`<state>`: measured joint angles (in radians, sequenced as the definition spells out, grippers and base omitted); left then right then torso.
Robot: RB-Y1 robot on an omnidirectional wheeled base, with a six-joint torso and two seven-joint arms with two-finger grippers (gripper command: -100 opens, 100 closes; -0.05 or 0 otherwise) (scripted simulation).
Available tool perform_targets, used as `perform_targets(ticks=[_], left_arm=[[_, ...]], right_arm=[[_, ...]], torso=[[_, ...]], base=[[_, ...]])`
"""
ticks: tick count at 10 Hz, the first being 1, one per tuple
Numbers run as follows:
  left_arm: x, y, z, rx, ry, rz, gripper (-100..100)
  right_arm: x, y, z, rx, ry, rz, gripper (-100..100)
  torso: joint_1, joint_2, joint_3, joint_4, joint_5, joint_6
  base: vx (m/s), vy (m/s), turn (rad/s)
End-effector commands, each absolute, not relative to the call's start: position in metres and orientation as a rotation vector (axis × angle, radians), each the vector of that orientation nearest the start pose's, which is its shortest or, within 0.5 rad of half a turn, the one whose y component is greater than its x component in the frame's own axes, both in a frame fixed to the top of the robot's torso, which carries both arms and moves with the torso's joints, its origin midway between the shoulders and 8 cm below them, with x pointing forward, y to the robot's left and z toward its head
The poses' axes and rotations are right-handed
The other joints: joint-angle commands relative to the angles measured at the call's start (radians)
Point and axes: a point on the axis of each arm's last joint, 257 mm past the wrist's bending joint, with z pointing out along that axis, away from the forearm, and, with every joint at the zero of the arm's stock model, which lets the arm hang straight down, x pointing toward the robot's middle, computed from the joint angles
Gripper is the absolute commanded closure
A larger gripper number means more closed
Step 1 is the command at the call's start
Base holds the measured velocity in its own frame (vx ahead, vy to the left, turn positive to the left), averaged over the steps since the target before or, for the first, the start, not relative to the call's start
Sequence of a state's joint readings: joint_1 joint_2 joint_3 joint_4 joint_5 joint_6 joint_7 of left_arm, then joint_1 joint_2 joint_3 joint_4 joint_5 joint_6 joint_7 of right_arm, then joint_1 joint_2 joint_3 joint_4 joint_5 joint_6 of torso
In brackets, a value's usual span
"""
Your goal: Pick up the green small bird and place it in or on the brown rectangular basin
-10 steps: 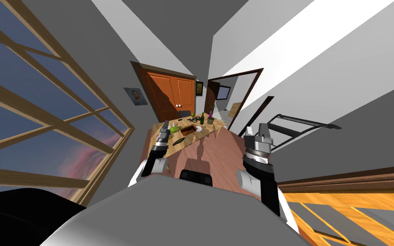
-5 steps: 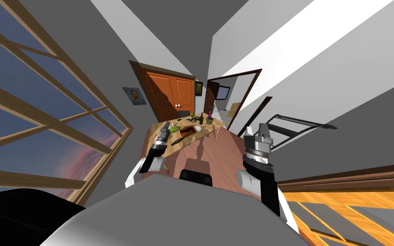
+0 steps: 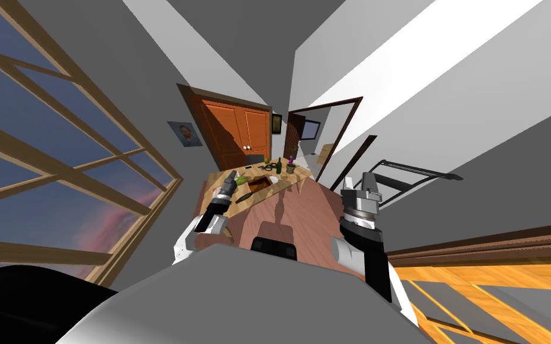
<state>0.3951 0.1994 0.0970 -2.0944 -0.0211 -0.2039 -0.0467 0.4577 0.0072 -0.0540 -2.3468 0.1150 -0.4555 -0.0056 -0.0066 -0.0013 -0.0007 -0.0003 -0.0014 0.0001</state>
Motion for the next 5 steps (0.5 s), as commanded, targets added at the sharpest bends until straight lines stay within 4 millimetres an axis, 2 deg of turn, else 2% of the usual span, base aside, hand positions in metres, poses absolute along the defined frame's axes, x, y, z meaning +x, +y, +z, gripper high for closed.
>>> perform_targets(ticks=[1, 5], left_arm=[[0.425, 0.338, -0.088, -0.827, 1.039, -1.036, -100], [0.444, 0.376, -0.115, -0.991, 1.063, -1.047, -100]], right_arm=[[0.339, -0.278, 0.059, 0.543, 0.624, 1.202, 0], [0.339, -0.278, 0.059, 0.543, 0.624, 1.202, 0]], torso=[[0.0, 0.0, 0.0, 0.0, 0.0, 0.0], [-0.002, 0.001, 0.0, 0.0, 0.0, 0.0]], base=[[0.013, -0.104, -0.01], [0.012, -0.117, -0.011]])
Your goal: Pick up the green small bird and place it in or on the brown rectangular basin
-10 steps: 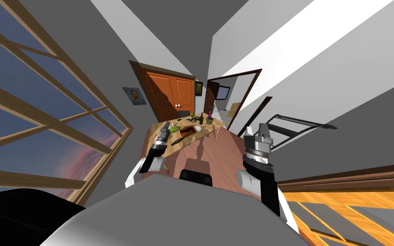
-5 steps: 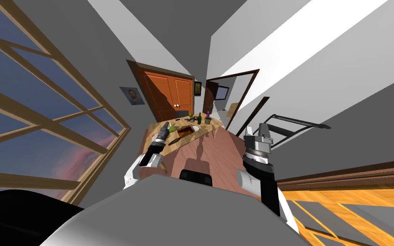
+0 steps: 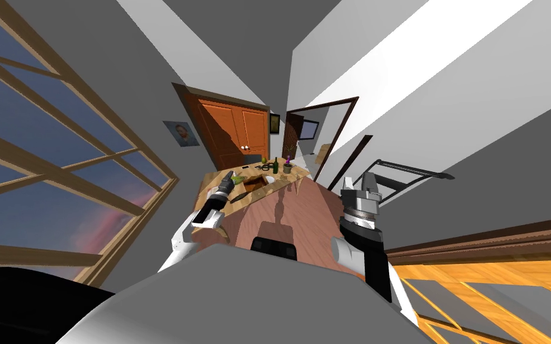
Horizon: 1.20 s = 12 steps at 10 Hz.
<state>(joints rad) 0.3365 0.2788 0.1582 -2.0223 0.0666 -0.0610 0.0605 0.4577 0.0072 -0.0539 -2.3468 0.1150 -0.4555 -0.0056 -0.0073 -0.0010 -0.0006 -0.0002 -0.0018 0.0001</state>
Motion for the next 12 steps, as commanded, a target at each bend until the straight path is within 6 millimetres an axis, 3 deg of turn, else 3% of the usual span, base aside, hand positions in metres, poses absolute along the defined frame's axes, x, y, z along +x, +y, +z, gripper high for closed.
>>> perform_targets(ticks=[1, 6, 12], left_arm=[[0.444, 0.377, -0.117, -0.997, 1.067, -1.043, -100], [0.458, 0.418, -0.156, -1.208, 1.082, -1.037, -100], [0.463, 0.449, -0.202, -1.415, 1.113, -0.991, -100]], right_arm=[[0.339, -0.278, 0.059, 0.543, 0.624, 1.202, 0], [0.339, -0.278, 0.059, 0.543, 0.624, 1.202, 0], [0.339, -0.278, 0.059, 0.543, 0.624, 1.202, 0]], torso=[[0.0, 0.0, 0.0, 0.0, 0.0, 0.0], [0.004, -0.001, -0.001, 0.0, 0.001, 0.0], [0.006, -0.001, -0.001, 0.0, 0.001, 0.0]], base=[[0.023, -0.067, -0.003], [0.03, -0.061, -0.014], [0.037, -0.035, -0.011]])
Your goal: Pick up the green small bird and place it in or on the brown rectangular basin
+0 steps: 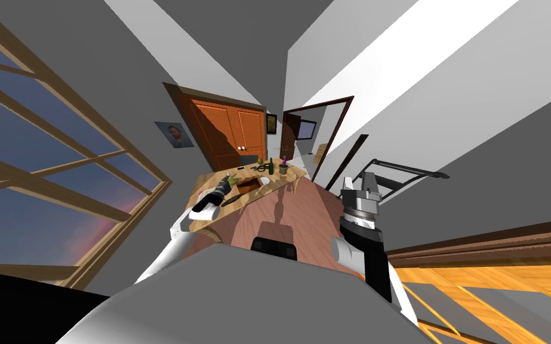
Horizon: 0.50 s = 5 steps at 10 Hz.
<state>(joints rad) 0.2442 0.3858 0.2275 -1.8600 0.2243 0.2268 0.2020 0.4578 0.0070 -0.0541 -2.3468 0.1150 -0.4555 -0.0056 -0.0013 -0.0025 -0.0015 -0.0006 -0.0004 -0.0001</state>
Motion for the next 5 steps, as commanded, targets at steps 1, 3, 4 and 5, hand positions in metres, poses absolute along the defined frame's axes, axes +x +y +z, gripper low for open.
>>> perform_targets(ticks=[1, 3, 4, 5], left_arm=[[0.462, 0.45, -0.205, -1.424, 1.118, -0.985, -100], [0.461, 0.46, -0.222, -1.497, 1.13, -0.962, -100], [0.46, 0.469, -0.236, -1.557, 1.135, -0.947, -100], [0.459, 0.47, -0.24, -1.571, 1.142, -0.936, -100]], right_arm=[[0.339, -0.278, 0.059, 0.543, 0.624, 1.202, 0], [0.339, -0.278, 0.059, 0.543, 0.624, 1.202, 0], [0.339, -0.278, 0.059, 0.543, 0.624, 1.202, 0], [0.339, -0.278, 0.059, 0.543, 0.624, 1.202, 0]], torso=[[0.0, 0.0, 0.0, 0.0, 0.0, 0.0], [0.0, 0.0, 0.0, 0.0, 0.0, 0.0], [0.0, 0.0, 0.0, 0.0, 0.0, 0.0], [0.0, 0.0, 0.0, 0.0, 0.0, 0.0]], base=[[0.037, -0.026, -0.009], [0.04, -0.026, -0.012], [0.042, -0.028, -0.018], [0.034, -0.018, -0.008]])
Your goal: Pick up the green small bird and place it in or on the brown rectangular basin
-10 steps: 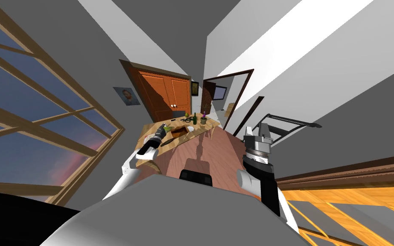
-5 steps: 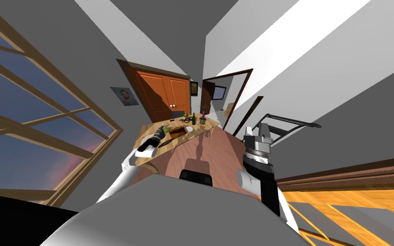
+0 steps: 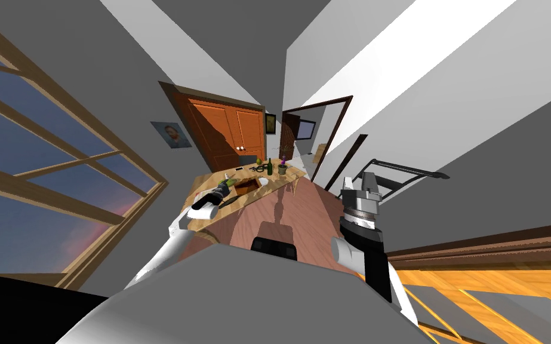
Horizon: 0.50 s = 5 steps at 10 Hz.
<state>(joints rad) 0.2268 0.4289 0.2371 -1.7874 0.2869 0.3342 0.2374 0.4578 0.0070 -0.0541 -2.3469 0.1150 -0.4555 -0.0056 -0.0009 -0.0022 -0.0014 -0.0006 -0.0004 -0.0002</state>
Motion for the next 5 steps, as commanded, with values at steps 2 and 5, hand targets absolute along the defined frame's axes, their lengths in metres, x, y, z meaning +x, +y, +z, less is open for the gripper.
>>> perform_targets(ticks=[2, 5], left_arm=[[0.454, 0.479, -0.26, -1.65, 1.157, -0.904, -100], [0.444, 0.496, -0.294, -1.788, 1.174, -0.845, -100]], right_arm=[[0.339, -0.278, 0.059, 0.543, 0.624, 1.202, 0], [0.339, -0.278, 0.059, 0.543, 0.624, 1.202, 0]], torso=[[0.001, 0.0, 0.0, 0.0, 0.0, 0.0], [0.001, -0.001, 0.0, 0.0, 0.0, 0.0]], base=[[0.041, -0.009, -0.016], [0.05, -0.013, -0.018]])
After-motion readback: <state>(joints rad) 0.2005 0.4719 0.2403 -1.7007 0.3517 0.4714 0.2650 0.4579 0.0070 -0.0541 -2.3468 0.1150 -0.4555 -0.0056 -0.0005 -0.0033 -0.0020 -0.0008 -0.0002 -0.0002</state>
